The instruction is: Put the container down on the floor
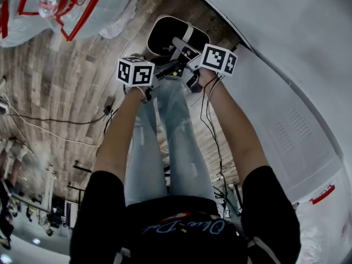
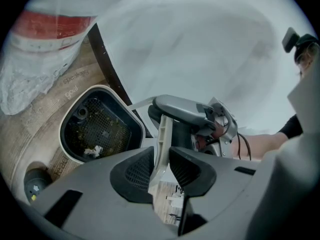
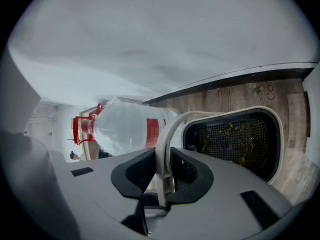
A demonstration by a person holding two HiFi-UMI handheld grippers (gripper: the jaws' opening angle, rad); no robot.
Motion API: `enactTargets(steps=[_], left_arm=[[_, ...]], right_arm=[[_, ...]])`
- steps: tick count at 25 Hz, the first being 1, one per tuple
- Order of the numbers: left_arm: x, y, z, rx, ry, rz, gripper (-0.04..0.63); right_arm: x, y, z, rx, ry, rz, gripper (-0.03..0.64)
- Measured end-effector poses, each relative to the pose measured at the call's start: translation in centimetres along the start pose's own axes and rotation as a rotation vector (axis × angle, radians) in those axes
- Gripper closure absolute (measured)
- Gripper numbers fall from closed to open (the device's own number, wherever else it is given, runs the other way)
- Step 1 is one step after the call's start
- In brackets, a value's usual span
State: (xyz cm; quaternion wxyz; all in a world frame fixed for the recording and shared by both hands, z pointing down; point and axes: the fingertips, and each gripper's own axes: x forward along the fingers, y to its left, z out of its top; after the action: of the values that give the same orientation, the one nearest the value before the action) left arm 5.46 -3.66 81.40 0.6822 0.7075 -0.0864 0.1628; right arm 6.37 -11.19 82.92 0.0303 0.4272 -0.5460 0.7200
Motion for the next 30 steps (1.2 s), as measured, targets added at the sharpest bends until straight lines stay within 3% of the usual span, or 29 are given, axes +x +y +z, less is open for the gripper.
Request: enactTargets(steps=[4, 10, 14, 25, 30], left_arm=[[-0.7, 0.7, 0.5, 0.004, 0.003, 0.015, 0.512], [-1.5, 0.9, 1.4, 0.031, 0.002, 0.028, 0.439], [-2.3, 1.4, 1.7, 0.033, -0.003, 0.048, 0.426], [-4.9, 4.2, 2.3, 0.027, -0.019, 0.141, 0.402], [-5.4, 5.4, 2.4, 0.079, 0.006, 0.219, 0.396]], right_arm=[[1.0, 0.4, 0.0, 0.015, 0.0, -0.011, 0.551], [2.3, 1.0, 0.3, 0.047, -0.009, -0.008, 0.535], [3.2, 1.7, -0.1, 0.008, 0.011, -0.024, 0.512], [4.6, 2.5, -1.0, -0.027, 0.076, -0.043, 0.469], [4.7, 3.0, -1.7, -0.02, 0.089, -0.019, 0.469]])
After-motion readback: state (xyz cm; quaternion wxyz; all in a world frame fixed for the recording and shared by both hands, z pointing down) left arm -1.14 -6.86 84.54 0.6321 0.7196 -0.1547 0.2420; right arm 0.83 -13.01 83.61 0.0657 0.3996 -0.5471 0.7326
